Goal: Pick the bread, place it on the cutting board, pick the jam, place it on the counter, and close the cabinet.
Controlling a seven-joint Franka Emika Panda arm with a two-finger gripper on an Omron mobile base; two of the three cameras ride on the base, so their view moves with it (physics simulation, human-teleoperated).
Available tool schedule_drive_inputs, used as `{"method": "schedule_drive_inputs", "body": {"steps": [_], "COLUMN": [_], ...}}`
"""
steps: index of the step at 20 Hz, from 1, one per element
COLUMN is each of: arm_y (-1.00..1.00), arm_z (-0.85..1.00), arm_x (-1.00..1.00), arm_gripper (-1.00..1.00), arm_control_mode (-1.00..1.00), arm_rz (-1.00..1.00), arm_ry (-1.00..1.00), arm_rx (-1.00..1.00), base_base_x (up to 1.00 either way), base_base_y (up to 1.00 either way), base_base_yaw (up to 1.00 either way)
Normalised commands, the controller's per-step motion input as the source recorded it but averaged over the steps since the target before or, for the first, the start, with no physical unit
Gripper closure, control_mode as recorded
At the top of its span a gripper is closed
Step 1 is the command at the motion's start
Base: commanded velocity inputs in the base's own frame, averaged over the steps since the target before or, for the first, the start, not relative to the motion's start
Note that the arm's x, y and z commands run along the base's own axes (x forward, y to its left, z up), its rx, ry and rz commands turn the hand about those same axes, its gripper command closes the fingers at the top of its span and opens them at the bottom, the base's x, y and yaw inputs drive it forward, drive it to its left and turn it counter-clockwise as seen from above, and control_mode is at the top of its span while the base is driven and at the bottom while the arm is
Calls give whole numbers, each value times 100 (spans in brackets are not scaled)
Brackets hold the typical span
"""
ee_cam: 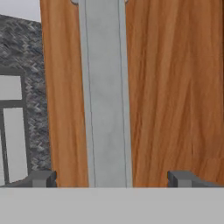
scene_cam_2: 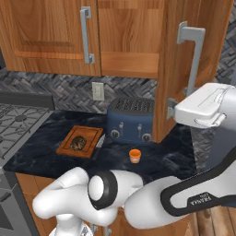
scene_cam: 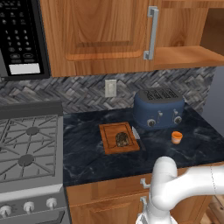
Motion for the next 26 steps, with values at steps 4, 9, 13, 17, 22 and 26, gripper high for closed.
{"method": "schedule_drive_inputs", "body": {"steps": [4, 9, 13, 17, 22, 26], "arm_y": [49, 45, 10, 4, 21, 36], "arm_z": [0, 0, 0, 0, -1, 0], "arm_x": [0, 0, 0, -1, 0, 0], "arm_gripper": [-100, -100, -100, -100, -100, -100], "arm_control_mode": [-100, -100, -100, -100, -100, -100], "arm_rz": [0, -1, 1, 3, 0, -1], "arm_ry": [0, 0, 3, 0, 0, -1], "arm_rx": [0, 1, 0, 0, 0, 0], "base_base_x": [0, 0, 0, 0, 0, 0], "base_base_y": [0, 0, 0, 0, 0, 0], "base_base_yaw": [0, 0, 0, 0, 0, 0]}}
